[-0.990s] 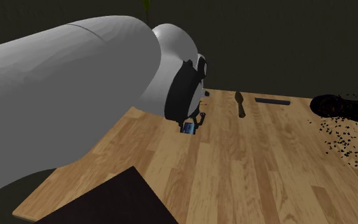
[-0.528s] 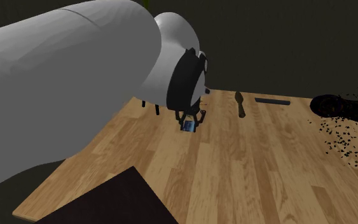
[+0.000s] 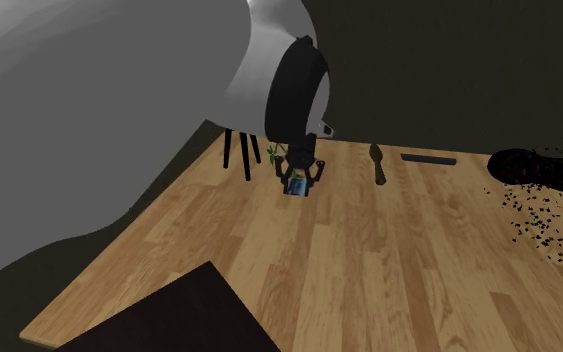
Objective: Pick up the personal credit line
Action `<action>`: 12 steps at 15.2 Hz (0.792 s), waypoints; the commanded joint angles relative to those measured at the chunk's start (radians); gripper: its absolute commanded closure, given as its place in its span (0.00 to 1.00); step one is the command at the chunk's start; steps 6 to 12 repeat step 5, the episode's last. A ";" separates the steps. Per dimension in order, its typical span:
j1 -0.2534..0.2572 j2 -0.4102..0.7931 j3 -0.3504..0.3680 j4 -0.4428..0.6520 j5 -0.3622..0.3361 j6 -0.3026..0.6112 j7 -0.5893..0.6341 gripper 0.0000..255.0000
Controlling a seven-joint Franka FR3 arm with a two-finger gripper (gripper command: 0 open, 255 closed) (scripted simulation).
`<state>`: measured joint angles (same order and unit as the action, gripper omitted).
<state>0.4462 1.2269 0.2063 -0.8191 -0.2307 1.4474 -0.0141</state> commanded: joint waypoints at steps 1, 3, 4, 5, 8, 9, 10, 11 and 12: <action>-0.001 -0.014 0.001 0.001 0.001 -0.015 -0.002 1.00; -0.003 -0.036 0.003 -0.011 0.002 -0.025 -0.001 1.00; -0.003 -0.037 0.003 -0.012 0.002 -0.026 -0.001 1.00; -0.003 -0.037 0.003 -0.011 0.002 -0.026 -0.001 1.00; -0.003 -0.037 0.003 -0.011 0.002 -0.026 -0.001 1.00; -0.003 -0.037 0.003 -0.011 0.002 -0.026 -0.001 1.00; -0.003 -0.037 0.003 -0.011 0.002 -0.026 -0.001 1.00; -0.003 -0.037 0.003 -0.011 0.002 -0.026 -0.001 1.00; -0.003 -0.037 0.003 -0.011 0.002 -0.026 -0.001 1.00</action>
